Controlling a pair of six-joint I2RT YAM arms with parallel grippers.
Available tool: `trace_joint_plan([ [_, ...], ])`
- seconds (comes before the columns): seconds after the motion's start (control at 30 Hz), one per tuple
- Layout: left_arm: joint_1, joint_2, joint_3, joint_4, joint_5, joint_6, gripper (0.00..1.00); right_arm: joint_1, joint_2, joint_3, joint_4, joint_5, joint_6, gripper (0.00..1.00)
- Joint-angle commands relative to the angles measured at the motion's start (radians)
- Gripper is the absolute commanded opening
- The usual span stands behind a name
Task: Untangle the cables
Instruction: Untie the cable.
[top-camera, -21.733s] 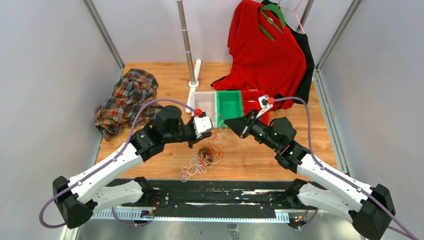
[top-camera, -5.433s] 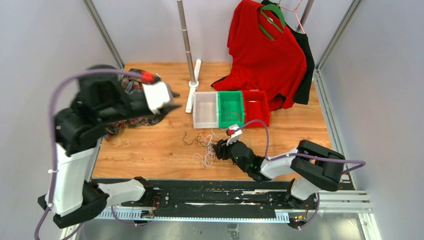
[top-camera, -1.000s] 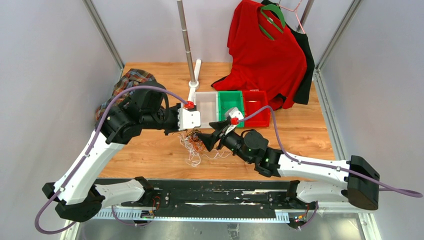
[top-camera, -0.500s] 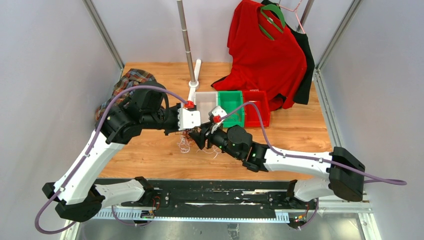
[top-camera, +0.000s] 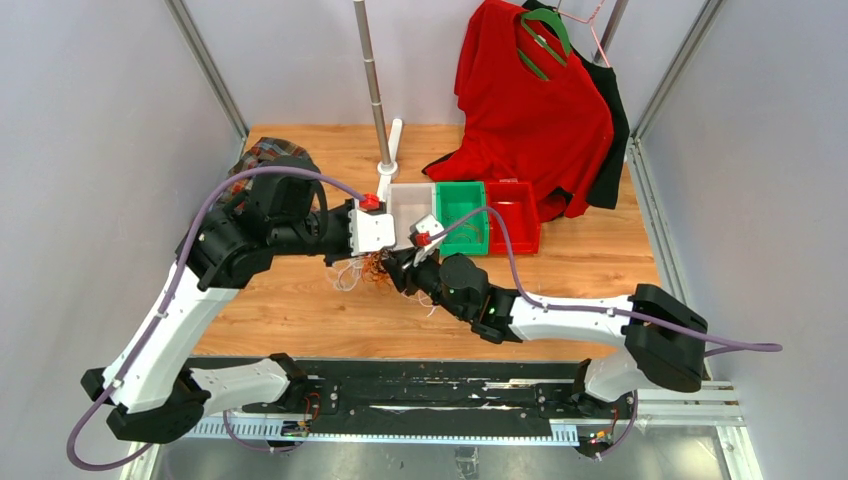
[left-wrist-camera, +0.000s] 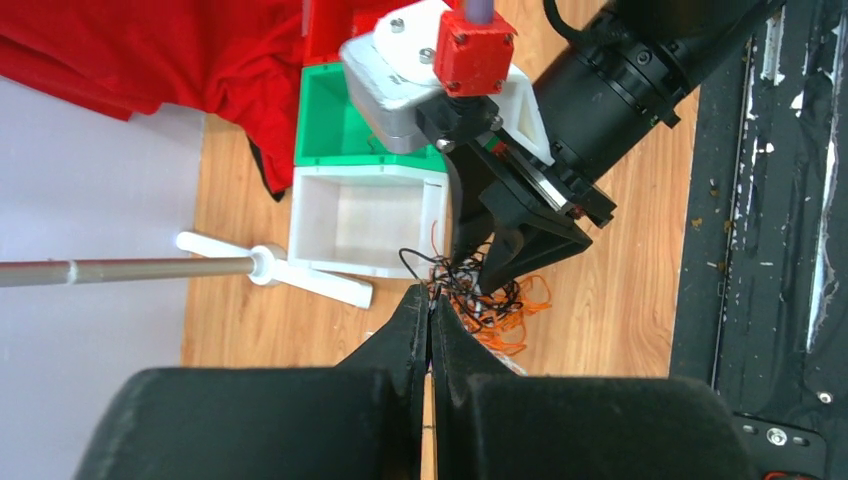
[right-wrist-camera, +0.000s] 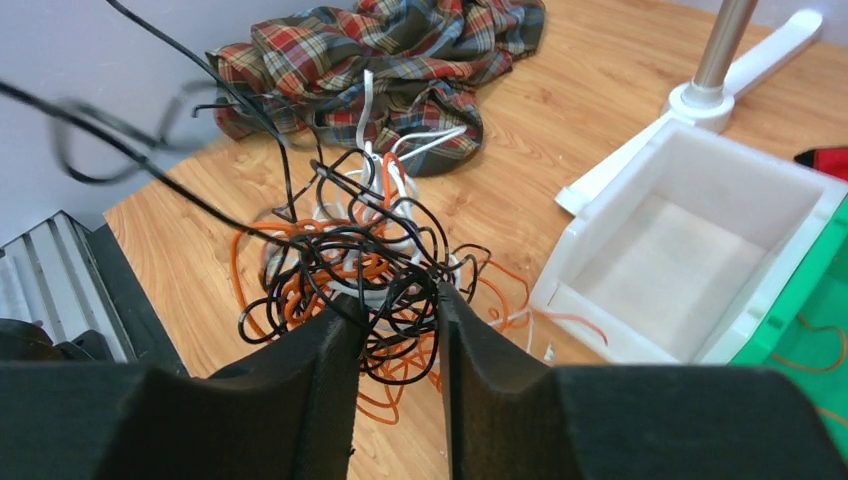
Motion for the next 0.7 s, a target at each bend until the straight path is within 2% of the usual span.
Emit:
trace_joint_plan([
  [0.0, -0.007, -0.007, 0.067, 0.028, 0.026, -0.014, 0.00, -0.013, 0.023, -0.076, 0.055, 0.066, 0.031, 0.28],
  [0.17, -0.007, -0.009, 0.105, 0.029, -0.001, 0.006, 0.00, -0.020, 0.022, -0.175, 0.096, 0.108, 0.072, 0.17],
  [0.3, -0.007, 0.014, 0.177, 0.029, -0.052, 0.051, 0.00, -0.020, 0.049, -0.251, 0.109, 0.144, 0.107, 0.13],
  [0.47, -0.007, 0.064, 0.321, 0.031, -0.138, 0.133, 0.00, -0.020, 0.091, -0.350, 0.162, 0.134, 0.158, 0.14],
  [0.67, -0.007, 0.128, 0.513, 0.072, -0.202, 0.183, 0.00, -0.020, 0.107, -0.390, 0.151, 0.124, 0.168, 0.15],
])
